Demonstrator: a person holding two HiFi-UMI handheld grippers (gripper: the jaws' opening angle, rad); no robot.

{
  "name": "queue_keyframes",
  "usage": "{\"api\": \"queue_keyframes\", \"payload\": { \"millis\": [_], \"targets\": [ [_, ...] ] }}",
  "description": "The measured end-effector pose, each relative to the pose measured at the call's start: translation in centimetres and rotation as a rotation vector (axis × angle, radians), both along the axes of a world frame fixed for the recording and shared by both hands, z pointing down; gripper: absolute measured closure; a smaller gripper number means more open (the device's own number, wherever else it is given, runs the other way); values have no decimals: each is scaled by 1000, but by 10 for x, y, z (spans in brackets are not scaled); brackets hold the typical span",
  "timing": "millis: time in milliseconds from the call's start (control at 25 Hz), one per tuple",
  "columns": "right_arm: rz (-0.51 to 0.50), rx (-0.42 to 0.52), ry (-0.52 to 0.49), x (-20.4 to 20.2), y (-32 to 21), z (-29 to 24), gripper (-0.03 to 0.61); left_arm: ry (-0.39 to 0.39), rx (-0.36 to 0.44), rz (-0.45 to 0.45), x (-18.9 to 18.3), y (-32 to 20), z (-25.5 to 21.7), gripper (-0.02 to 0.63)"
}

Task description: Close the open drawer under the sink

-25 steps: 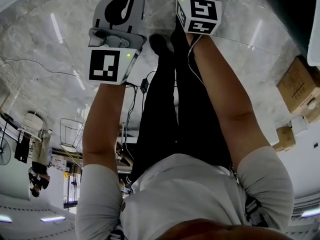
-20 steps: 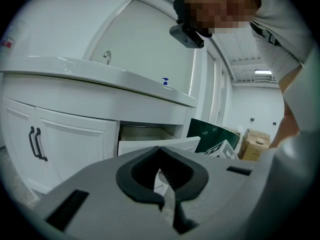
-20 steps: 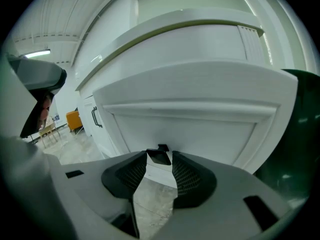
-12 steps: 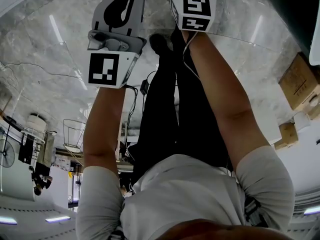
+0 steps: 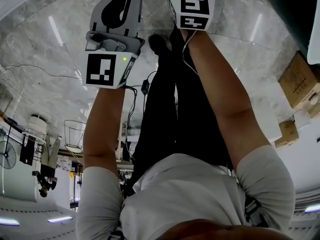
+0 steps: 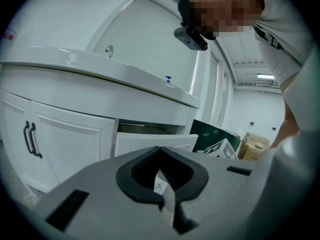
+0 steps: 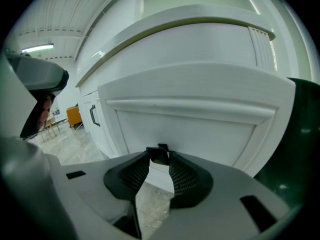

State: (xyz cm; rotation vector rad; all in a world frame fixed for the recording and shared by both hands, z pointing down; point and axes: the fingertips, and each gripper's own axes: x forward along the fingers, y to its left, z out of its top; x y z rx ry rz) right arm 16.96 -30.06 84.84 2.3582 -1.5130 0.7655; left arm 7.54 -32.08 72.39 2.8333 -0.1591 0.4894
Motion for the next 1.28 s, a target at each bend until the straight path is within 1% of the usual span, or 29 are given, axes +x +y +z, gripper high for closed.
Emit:
{"api": "queue_keyframes", "payload": {
  "millis": [440, 600, 720, 1000, 1160, 1280],
  "targets": [
    [-18, -4, 28, 23, -18, -3, 439, 21, -7, -23, 16, -11, -3, 604],
    [-22, 4, 35, 30, -24, -4, 440, 9, 7, -21, 19, -13, -1, 604],
    [-24, 2, 30, 36, -27, -4, 440, 30, -8, -36, 24, -14, -5, 604],
    [-46, 9, 30, 47, -41, -6, 440, 28, -4, -54, 27, -18, -6, 604],
    [-29, 18, 25, 54, -47, -12, 440, 25, 0, -58, 28, -16, -7, 604],
    [-37, 22, 36, 57, -44, -11, 440, 28, 0, -71, 30, -16, -8, 604]
  ]
}}
